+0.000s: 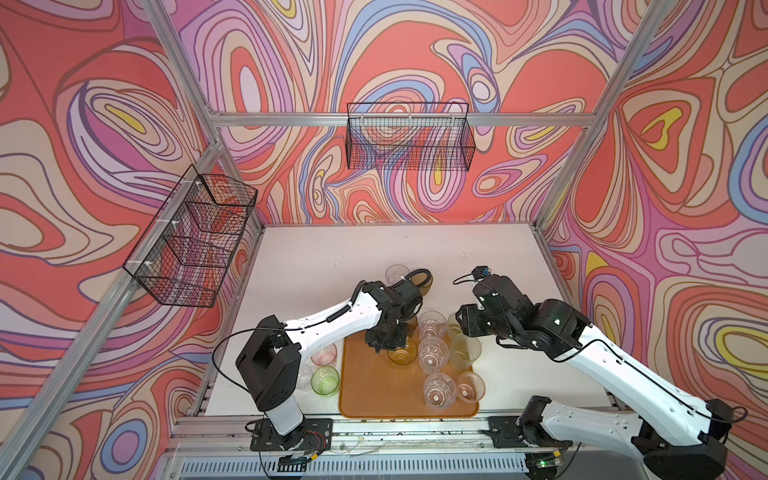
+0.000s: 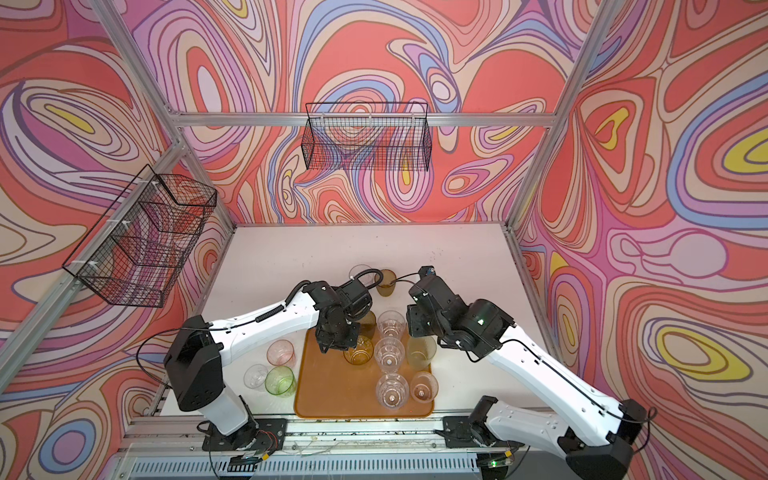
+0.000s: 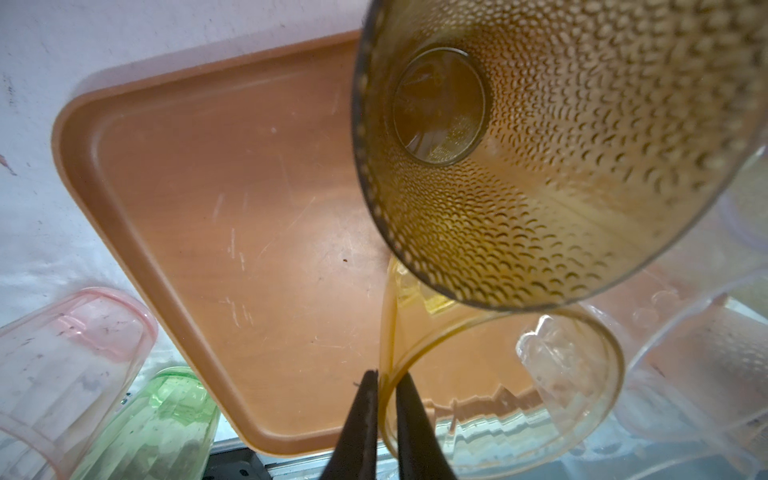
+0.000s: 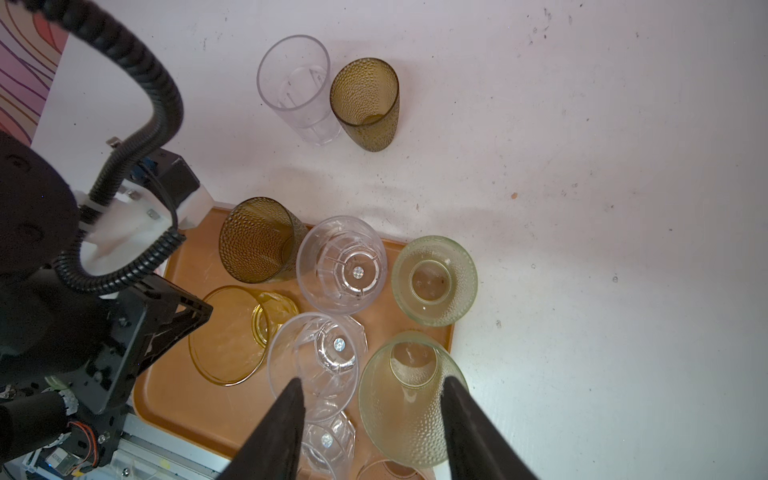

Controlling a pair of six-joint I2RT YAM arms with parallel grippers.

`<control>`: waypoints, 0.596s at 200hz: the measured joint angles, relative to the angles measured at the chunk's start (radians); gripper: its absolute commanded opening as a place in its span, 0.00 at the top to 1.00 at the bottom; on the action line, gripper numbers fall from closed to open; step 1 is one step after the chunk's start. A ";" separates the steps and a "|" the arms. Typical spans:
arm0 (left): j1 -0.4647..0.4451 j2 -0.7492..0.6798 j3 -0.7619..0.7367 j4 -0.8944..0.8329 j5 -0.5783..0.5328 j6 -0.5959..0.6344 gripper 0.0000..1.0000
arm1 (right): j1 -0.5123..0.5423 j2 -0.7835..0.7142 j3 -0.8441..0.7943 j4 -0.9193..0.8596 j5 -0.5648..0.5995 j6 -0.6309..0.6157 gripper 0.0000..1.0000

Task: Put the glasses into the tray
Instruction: 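Open the left gripper to release the amber glass on the tray, then raise the left gripper and move it over the clear glass beyond the tray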

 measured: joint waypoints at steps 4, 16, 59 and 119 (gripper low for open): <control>0.000 0.000 0.000 0.000 0.000 0.000 0.83 | 0.000 0.000 0.000 0.000 0.000 0.000 0.46; -0.002 0.000 0.000 0.000 0.000 -0.001 0.81 | 0.000 0.000 0.000 -0.002 0.000 0.000 0.45; -0.004 0.000 0.008 -0.023 -0.014 -0.001 0.75 | 0.000 0.000 0.000 -0.002 0.000 -0.002 0.45; -0.004 -0.014 0.108 -0.102 -0.069 0.025 0.75 | 0.000 0.001 0.000 -0.002 -0.001 -0.007 0.45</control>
